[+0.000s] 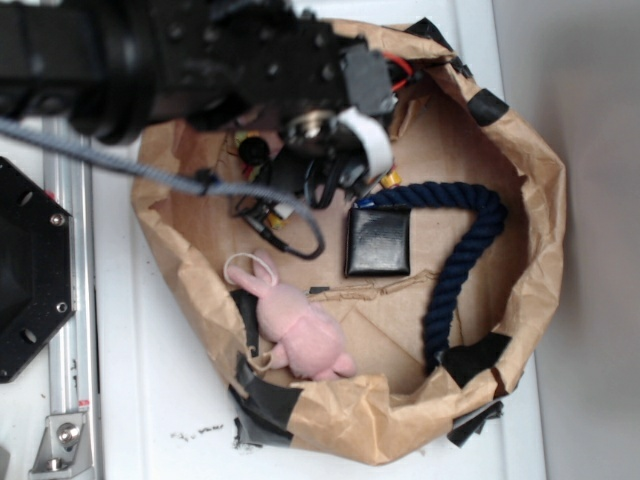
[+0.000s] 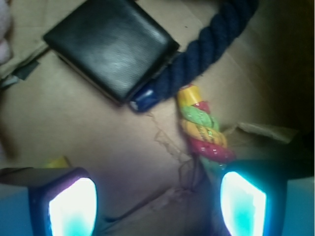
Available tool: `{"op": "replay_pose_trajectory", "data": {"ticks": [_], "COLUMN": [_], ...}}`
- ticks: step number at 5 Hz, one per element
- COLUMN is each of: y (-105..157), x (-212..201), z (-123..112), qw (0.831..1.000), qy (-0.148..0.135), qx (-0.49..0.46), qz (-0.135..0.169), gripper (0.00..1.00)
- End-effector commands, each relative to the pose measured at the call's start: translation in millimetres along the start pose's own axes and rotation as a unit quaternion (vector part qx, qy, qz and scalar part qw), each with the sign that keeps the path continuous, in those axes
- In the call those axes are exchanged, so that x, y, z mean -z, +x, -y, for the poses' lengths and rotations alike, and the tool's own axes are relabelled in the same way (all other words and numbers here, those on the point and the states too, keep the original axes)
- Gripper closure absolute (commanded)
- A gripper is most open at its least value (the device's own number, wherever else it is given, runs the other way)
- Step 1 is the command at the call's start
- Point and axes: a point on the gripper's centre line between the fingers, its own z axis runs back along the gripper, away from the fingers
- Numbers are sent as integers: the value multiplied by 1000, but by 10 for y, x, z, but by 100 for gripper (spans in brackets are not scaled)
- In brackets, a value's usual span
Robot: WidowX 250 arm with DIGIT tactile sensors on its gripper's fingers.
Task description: Grab the multicolored rope.
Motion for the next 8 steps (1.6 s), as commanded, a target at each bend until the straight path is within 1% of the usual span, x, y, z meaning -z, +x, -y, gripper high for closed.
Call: {"op": "replay_pose_trajectory", "data": {"ticks": [1, 2, 3, 4, 5, 6, 7, 8], "y": [16, 39, 50, 51, 29, 21, 36, 44], "x": [103, 170, 469, 465, 464, 485, 541, 547], "z": [-184, -188, -90, -115, -122, -119, -86, -93], "qw": [1000, 1000, 999, 999, 999, 998, 998, 998], "qy": [2, -18, -38, -34, -28, -35, -36, -35], "qx": [-4, -14, -5, -26, -36, -41, -30, -38], "qz": [3, 12, -23, -17, -19, -23, -38, -37], "gripper": [0, 0, 0, 19, 100, 100, 100, 100]}}
